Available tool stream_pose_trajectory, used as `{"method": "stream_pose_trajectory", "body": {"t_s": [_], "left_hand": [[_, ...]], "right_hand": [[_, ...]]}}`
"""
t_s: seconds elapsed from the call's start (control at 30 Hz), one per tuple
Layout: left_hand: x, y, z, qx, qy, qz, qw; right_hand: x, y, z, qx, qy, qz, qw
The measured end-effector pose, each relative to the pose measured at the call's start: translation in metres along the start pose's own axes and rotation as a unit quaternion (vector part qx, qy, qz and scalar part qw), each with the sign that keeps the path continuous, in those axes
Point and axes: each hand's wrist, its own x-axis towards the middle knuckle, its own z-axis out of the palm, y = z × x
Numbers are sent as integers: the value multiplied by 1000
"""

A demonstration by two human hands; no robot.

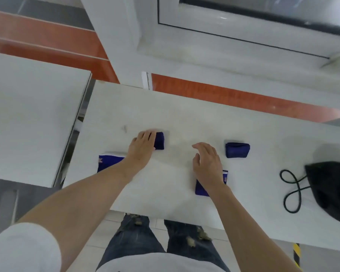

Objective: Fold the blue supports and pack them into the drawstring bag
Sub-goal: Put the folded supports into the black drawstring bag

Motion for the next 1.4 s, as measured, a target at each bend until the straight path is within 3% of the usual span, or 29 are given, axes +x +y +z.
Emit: {"method": "stream_pose_trajectory", "body": {"t_s": [0.27, 0.53, 0.93, 1.13, 1.4], "left_hand": [[28, 94, 11, 50, -19, 26, 998], [43, 147, 20, 64, -19, 20, 998], [25, 168, 9, -30, -21, 0, 999], [0, 176, -10, -73, 1, -2, 997], [-52, 204, -34, -243, 64, -17, 968]], "right_hand": [[22, 86, -58, -28, 30, 24, 999], [48, 161, -74, -159, -162, 19, 974], [50, 172, -68, -180, -163, -12, 970], [27, 167, -74, -106, -139, 28, 984], [-41, 104, -127, 108, -6, 93, 990]]}}
